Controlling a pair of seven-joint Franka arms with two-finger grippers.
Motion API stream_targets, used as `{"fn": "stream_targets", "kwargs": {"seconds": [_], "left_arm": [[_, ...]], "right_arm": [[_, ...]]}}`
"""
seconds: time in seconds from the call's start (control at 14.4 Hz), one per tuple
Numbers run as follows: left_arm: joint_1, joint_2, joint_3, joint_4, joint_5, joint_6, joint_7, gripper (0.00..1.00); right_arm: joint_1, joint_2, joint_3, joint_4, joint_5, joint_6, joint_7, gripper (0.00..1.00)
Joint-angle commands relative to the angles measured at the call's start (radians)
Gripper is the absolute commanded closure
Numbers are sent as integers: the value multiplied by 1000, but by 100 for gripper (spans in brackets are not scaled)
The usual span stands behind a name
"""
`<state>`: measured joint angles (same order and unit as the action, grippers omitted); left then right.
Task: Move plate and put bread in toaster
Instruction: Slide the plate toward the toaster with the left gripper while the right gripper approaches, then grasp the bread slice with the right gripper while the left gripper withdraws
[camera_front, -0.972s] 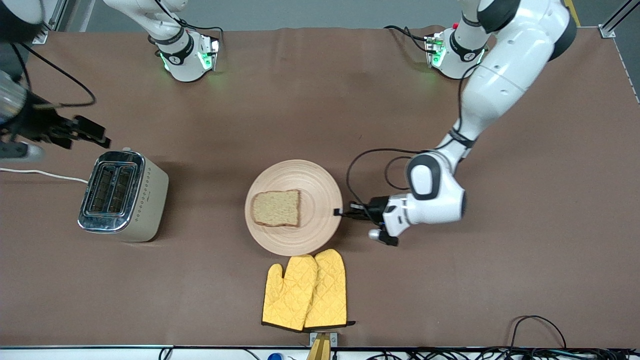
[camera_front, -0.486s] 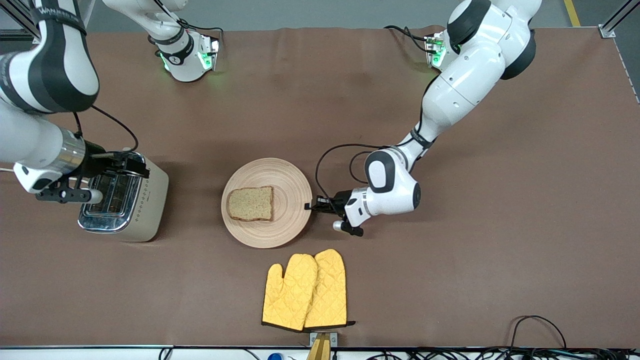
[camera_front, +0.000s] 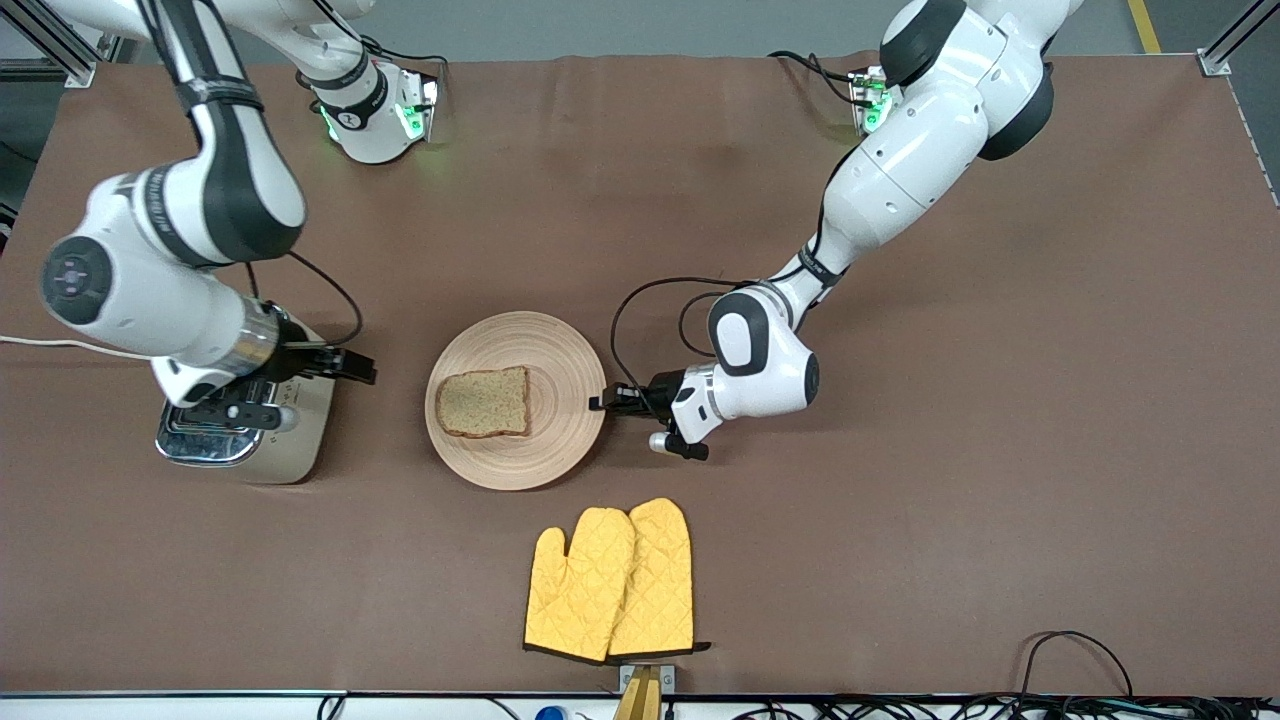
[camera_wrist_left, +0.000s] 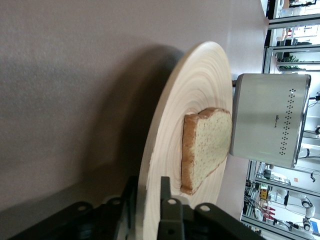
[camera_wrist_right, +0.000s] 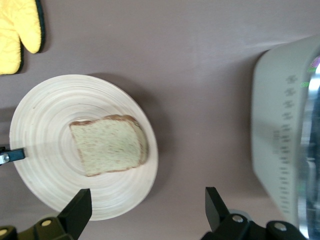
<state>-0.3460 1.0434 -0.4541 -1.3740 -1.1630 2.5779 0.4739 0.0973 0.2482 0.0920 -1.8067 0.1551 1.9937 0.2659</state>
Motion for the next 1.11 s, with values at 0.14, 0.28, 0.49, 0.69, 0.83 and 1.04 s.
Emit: {"fn": "stream_targets", "kwargs": {"seconds": [0.14, 0.28, 0.49, 0.69, 0.83, 1.04], "left_arm": [[45, -54, 2, -20, -18, 4, -8, 1], [85, -110, 6, -59, -17, 1, -47, 0], [163, -199, 8, -95, 145, -8, -226, 0], [237, -255, 6, -83, 498, -82, -553, 0], [298, -324, 3, -74, 688, -184, -712, 0], [399, -437, 5, -60, 871, -364, -773, 0]], "right_arm": [[27, 66, -5, -10, 1, 106, 21, 0], [53, 97, -6, -10, 0, 157, 19, 0], [85, 150, -6, -11, -15, 221, 18, 0], [101, 195, -5, -14, -58, 263, 18, 1], [107, 207, -5, -16, -98, 266, 18, 2], [108, 210, -5, -57, -108, 309, 18, 2]]}}
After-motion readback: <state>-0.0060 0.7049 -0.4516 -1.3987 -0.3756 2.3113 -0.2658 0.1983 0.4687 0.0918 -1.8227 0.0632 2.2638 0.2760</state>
